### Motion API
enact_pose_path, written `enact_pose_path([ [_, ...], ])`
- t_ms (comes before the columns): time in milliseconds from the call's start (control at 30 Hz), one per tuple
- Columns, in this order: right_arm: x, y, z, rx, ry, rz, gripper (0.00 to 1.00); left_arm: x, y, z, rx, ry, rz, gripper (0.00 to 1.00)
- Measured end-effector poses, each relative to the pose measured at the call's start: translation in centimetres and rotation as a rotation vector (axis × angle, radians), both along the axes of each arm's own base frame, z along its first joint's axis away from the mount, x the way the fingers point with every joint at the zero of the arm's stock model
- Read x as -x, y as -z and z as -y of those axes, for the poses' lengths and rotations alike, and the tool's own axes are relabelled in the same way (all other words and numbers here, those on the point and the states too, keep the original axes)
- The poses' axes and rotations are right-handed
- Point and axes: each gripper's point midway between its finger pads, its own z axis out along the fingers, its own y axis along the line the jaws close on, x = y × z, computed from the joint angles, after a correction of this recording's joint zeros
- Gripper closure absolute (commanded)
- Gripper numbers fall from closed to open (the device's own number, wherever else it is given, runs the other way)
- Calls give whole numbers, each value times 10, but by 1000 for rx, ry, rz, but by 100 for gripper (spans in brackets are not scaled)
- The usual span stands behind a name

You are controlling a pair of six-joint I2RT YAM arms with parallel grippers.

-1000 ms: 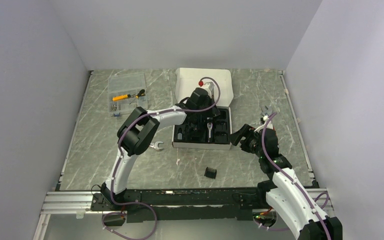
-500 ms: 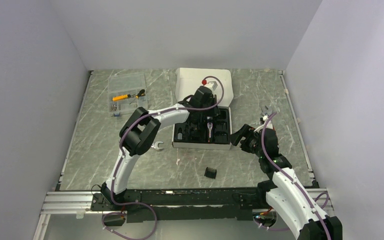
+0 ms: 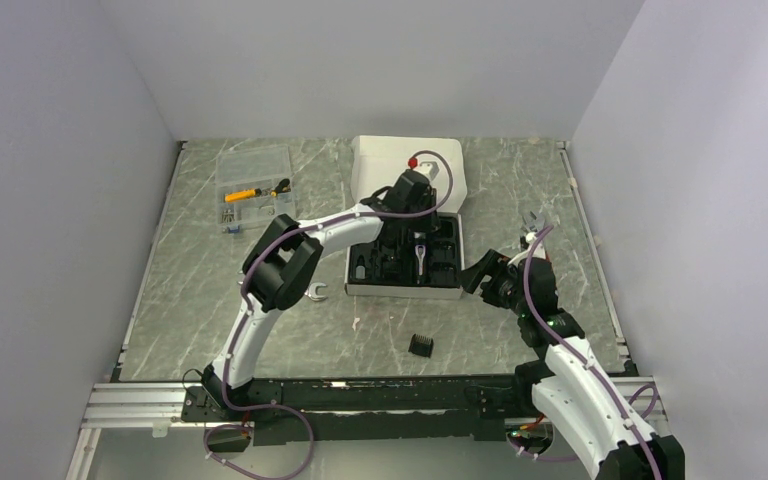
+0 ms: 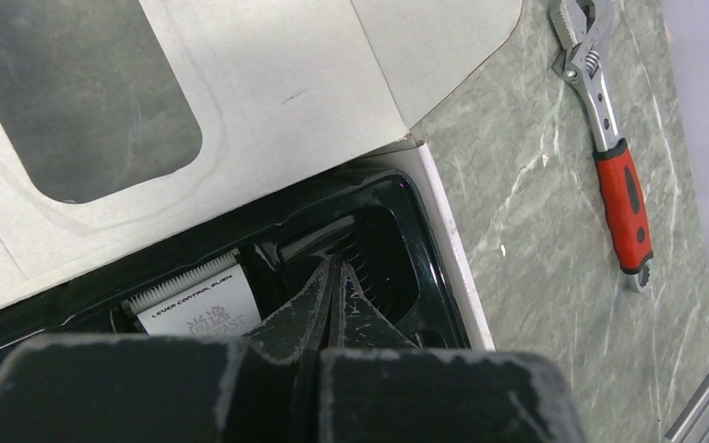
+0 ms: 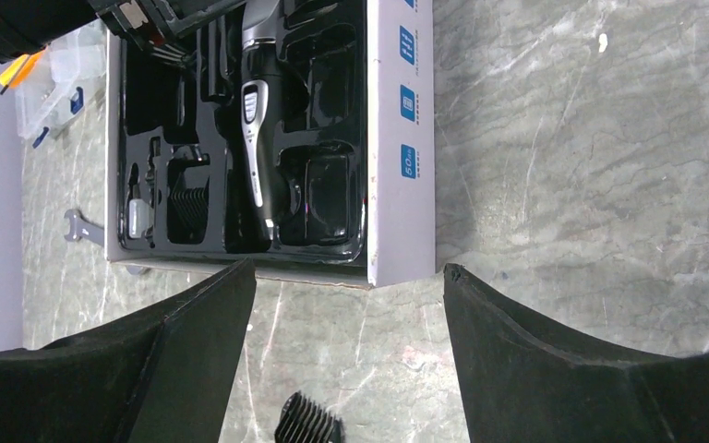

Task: Sort the hair-cutting tools
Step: Place the haircut tool in the storage box.

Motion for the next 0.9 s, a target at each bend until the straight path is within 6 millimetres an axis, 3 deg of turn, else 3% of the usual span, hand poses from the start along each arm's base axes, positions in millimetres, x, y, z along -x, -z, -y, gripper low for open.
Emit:
enact_pose_path([
  [267, 4, -1, -1, -5, -7, -3, 23, 2, -2, -2, 39, -2, 40, 99],
  [467, 5, -5, -1, -8, -7, 11, 23, 18, -8, -18, 36, -3, 35, 67],
  [567, 5, -6, -1, -9, -7, 17, 23, 22, -14, -21, 42, -7, 27, 58],
  [733, 6, -6, 0, -10, -6, 16, 22, 22, -52, -21, 97, -13, 64, 51],
  [900, 6, -6, -1, -14, -9, 14, 22, 21, -83, -22, 160, -25, 91, 51],
])
